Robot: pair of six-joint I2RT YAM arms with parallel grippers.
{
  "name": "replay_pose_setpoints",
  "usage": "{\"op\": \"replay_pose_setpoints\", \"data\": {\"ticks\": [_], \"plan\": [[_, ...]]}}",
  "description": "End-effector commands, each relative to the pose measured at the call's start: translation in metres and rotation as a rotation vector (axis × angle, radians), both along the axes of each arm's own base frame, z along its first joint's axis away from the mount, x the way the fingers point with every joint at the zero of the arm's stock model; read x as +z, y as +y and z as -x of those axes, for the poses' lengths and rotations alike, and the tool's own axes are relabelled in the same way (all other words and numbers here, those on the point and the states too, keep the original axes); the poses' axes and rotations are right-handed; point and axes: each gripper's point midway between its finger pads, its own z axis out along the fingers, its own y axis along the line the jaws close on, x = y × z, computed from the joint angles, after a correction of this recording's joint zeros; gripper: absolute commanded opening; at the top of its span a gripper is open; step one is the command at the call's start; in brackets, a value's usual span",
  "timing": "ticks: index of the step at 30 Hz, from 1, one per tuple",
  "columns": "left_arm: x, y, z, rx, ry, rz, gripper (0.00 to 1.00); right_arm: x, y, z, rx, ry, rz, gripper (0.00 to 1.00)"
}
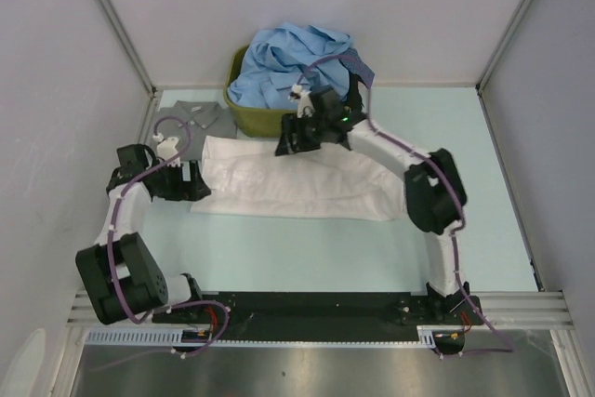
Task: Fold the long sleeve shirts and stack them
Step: Fold the shirt
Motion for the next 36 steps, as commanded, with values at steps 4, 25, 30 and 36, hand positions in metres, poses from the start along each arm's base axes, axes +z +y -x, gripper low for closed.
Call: {"op": "replay_pose_setpoints", "data": {"ticks": [4,25,30,36], "plan": [[0.009,-0.01,-0.044,0.044,-0.016,0.126,0.86,0.042,-0.179,0.041,0.229,-0.16,0.35,0.65],[-0.039,-0.002,-0.073,0.104,0.182,0.045,0.57,-0.018,-0.286,0.089,0.275,0.112,0.402,0.65],[-0.042,-0.001,-0.065,0.131,0.202,0.032,0.61,-0.031,-0.287,0.091,0.26,0.188,0.387,0.68],[-0.052,-0.002,-0.063,0.148,0.226,0.042,0.62,-0.04,-0.29,0.097,0.241,0.226,0.374,0.72]]}}
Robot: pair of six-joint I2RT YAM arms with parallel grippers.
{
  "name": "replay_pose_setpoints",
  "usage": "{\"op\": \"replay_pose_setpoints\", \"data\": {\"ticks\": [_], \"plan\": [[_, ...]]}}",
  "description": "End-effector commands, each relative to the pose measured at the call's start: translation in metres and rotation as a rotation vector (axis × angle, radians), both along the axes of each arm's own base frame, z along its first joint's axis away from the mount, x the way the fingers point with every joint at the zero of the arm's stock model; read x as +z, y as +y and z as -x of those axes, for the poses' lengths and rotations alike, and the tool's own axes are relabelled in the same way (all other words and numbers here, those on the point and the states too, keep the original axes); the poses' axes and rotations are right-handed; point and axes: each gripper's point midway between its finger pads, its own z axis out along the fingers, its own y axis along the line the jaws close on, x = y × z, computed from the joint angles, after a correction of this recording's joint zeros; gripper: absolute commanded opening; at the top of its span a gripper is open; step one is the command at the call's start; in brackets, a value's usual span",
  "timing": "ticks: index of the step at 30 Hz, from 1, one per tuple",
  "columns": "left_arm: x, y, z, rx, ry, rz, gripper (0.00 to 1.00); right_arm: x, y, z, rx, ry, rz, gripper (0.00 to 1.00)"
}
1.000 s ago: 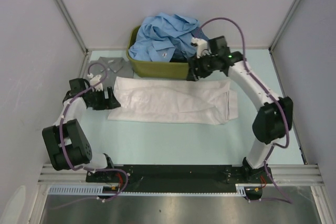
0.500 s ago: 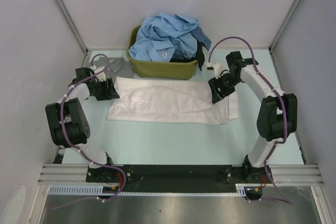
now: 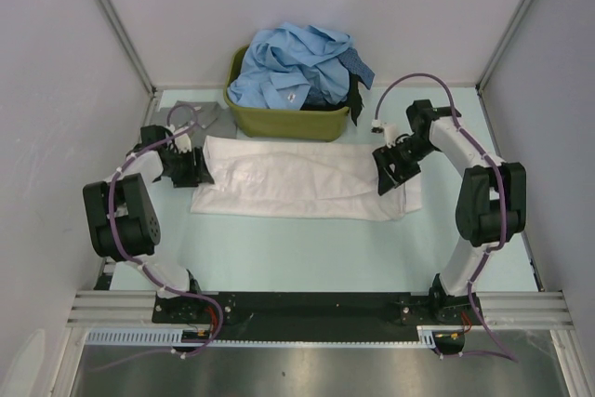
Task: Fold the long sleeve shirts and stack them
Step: Fold the shirt
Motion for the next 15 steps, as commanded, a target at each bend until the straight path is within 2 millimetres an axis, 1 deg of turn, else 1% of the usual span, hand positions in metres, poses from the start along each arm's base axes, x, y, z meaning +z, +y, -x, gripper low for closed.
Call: {"op": "replay_pose_setpoints", "data": {"ticks": [1,3,6,9,10,12,13,14,15], "plan": [[0.003,-0.001,-0.003,0.027,-0.004,0.011,0.62,-0.009,-0.002,0.006,-0.031,0.044,-0.008,0.78],[0.003,-0.001,-0.007,0.03,-0.004,0.012,0.61,-0.015,-0.003,0.006,-0.048,0.061,-0.002,0.79],[0.006,-0.005,-0.012,0.029,-0.012,0.037,0.58,-0.021,-0.003,0.003,-0.079,0.06,0.004,0.74],[0.01,-0.006,-0.013,0.03,-0.014,0.051,0.53,-0.025,-0.005,-0.002,-0.105,0.053,0.02,0.66],[0.011,-0.006,-0.012,0.027,-0.017,0.051,0.51,-0.029,-0.006,-0.005,-0.112,0.051,0.024,0.59],[0.012,-0.006,-0.012,0.028,-0.019,0.051,0.46,-0.031,-0.008,-0.008,-0.14,0.052,0.035,0.51],[0.013,-0.007,-0.011,0.025,-0.02,0.05,0.43,-0.033,-0.01,-0.011,-0.153,0.05,0.039,0.41],[0.013,-0.007,-0.011,0.026,-0.02,0.052,0.4,-0.035,-0.011,-0.012,-0.172,0.06,0.045,0.36],[0.013,-0.008,-0.01,0.025,-0.019,0.055,0.39,-0.036,-0.012,-0.013,-0.18,0.062,0.044,0.33]]}}
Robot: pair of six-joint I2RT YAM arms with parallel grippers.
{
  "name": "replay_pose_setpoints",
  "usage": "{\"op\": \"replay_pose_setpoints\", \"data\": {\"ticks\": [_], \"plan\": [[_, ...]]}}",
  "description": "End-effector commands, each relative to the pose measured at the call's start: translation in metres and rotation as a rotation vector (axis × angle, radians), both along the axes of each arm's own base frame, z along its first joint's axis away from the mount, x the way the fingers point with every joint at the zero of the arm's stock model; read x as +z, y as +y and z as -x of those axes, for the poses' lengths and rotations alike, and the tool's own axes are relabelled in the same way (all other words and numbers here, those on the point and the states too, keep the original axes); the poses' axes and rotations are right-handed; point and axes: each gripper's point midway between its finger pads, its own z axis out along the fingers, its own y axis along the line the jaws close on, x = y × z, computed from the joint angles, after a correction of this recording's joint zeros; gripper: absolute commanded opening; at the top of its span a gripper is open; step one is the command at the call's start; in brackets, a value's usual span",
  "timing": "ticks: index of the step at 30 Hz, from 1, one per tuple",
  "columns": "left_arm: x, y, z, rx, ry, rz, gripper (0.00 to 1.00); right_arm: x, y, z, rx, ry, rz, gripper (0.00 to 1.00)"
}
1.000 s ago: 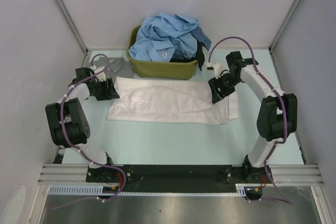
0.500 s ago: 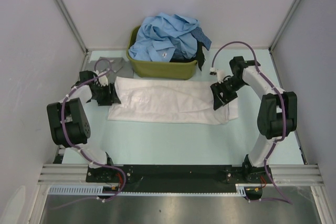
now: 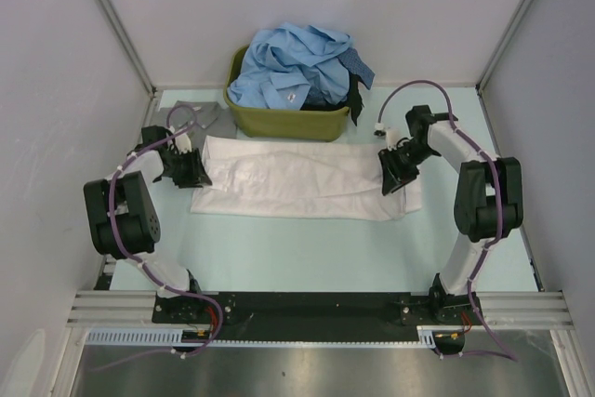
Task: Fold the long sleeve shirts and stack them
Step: Fold the shirt
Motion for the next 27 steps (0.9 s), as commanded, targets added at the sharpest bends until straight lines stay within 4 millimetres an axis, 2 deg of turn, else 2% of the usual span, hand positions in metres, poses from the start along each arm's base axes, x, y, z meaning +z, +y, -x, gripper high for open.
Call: {"op": "replay_pose_setpoints", "data": {"ticks": [1,3,7,10,11,13,21,26,27], "plan": [[0.019,-0.005,-0.012,-0.008,-0.056,0.023,0.38,-0.009,-0.007,-0.013,-0.079,-0.002,0.022,0.28],[0.022,-0.005,-0.011,-0.011,-0.062,0.022,0.35,-0.011,-0.009,-0.015,-0.1,0.006,0.024,0.23],[0.025,-0.007,-0.009,-0.027,-0.063,0.024,0.24,-0.015,-0.012,-0.019,-0.123,0.012,0.04,0.05],[0.027,-0.012,-0.008,-0.047,-0.066,0.037,0.09,-0.02,-0.017,-0.022,-0.132,0.009,0.073,0.0],[0.029,-0.014,-0.008,-0.059,-0.07,0.04,0.01,-0.021,-0.019,-0.023,-0.134,0.006,0.082,0.0],[0.03,-0.016,-0.006,-0.064,-0.07,0.036,0.0,-0.023,-0.02,-0.026,-0.138,0.004,0.09,0.0],[0.023,-0.001,-0.002,-0.044,-0.053,-0.051,0.0,-0.037,-0.035,-0.027,-0.126,0.02,0.162,0.0],[0.011,-0.002,0.002,-0.087,-0.031,-0.084,0.0,-0.041,-0.042,-0.038,-0.119,-0.004,0.199,0.0],[0.008,0.0,0.003,-0.086,-0.027,-0.097,0.0,-0.038,-0.041,-0.038,-0.115,0.001,0.195,0.09]]}}
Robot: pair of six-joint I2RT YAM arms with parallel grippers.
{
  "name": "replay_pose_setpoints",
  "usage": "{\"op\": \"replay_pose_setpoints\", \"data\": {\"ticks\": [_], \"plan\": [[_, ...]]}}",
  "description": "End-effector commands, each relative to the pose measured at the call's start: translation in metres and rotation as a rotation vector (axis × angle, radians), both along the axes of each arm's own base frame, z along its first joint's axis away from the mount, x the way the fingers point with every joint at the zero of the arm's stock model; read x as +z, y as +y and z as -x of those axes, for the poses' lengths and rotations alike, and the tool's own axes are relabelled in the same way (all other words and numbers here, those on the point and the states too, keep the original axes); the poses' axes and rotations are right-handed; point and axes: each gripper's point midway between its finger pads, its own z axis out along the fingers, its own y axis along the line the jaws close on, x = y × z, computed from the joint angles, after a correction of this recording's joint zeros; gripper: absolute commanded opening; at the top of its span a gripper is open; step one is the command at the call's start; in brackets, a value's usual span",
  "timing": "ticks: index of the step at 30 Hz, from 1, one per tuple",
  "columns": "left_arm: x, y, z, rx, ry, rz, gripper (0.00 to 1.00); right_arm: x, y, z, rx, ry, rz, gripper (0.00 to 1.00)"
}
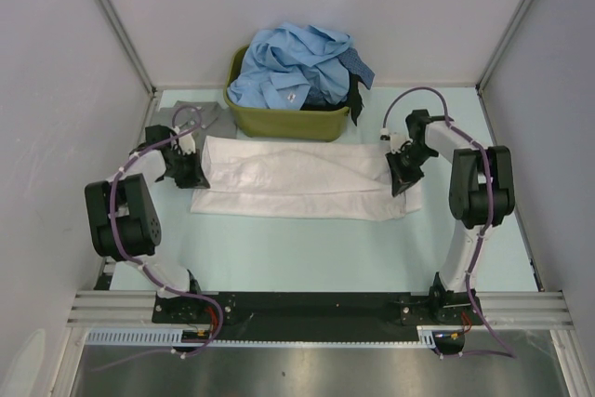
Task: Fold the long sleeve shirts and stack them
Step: Fold the shirt
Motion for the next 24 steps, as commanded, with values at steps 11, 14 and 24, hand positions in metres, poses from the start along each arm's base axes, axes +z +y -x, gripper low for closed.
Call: {"op": "replay_pose_setpoints", "data": {"ticks": [11,14,24], "plan": [[0.032,-0.009,0.006,-0.136,-0.127,-0.025,0.62,0.061,-0.027,0.052,0.132,-0.118,-0.072,0.49],[0.031,-0.011,0.012,-0.16,-0.124,-0.022,0.65,0.048,-0.03,0.061,0.167,-0.144,-0.043,0.44],[0.02,-0.007,0.03,-0.187,-0.085,-0.065,0.72,0.018,0.0,0.054,0.221,-0.212,0.071,0.41]]}}
